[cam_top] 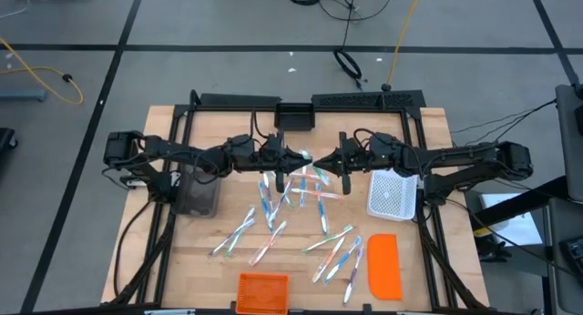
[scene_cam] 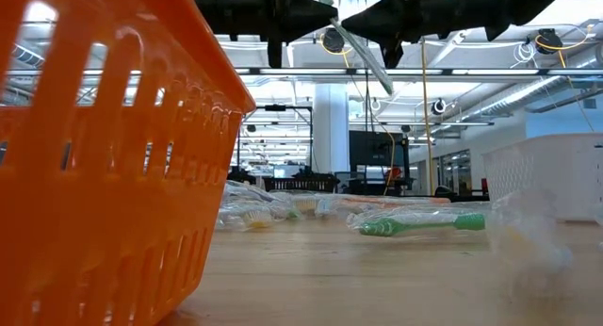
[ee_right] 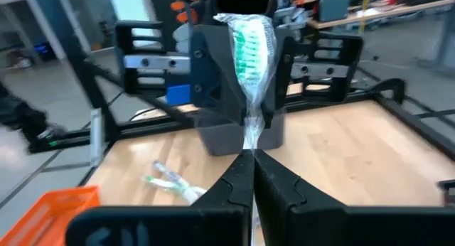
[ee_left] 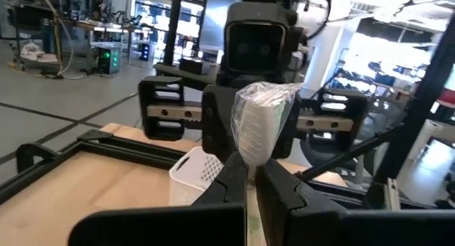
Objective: Pick & Place Toothbrushes
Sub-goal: Put the green toothbrush into the black bin
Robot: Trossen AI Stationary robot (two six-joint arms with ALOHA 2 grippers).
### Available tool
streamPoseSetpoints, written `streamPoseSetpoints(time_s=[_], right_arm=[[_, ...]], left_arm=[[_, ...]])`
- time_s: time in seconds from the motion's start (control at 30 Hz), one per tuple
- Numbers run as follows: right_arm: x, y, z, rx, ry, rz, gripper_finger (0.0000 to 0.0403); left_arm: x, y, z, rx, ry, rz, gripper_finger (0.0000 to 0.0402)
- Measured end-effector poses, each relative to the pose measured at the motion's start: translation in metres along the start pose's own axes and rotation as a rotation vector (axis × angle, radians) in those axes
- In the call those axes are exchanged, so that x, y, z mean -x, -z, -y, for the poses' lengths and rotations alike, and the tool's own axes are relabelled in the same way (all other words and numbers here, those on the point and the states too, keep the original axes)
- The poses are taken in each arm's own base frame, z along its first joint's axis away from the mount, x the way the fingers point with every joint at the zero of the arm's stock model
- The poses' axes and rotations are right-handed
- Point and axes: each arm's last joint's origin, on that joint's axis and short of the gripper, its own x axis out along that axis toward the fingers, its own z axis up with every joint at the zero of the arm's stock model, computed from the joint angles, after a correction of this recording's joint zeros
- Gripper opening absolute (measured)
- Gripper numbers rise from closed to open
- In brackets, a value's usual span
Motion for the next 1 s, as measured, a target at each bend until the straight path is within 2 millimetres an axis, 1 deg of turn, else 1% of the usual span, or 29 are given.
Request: streamPoseSetpoints(time_s=[0.2,0.47,0.67,0.77,0.87,1.0], right_arm=[[0.008,-0.004,-0.003,0.015,-0.019,-0.014,0.0],[0.025,-0.01,-0.007,0.031,-0.013,-0.037,0.0],[0.031,-0.008,-0.008,0.028,-0.007,-0.082,0.0],[0.032,-0.006,-0.007,0.024,-0.004,-0.103,0.0],[0.032,-0.005,-0.007,0.022,-0.003,-0.112,0.0],[0.032,-0.004,-0.007,0.021,0.0,-0.119,0.0]], left_arm=[[0.0,0.002,0.0,0.002,0.004,-0.021,0.0002],[0.0,0.006,0.003,0.015,0.044,-0.06,0.0001],[0.001,0.011,0.009,0.047,0.075,-0.117,0.0001],[0.006,0.005,0.014,0.05,0.089,-0.146,0.0001],[0.017,-0.003,0.022,0.049,0.092,-0.201,0.0001],[0.03,-0.017,0.035,0.011,0.085,-0.209,0.0001]])
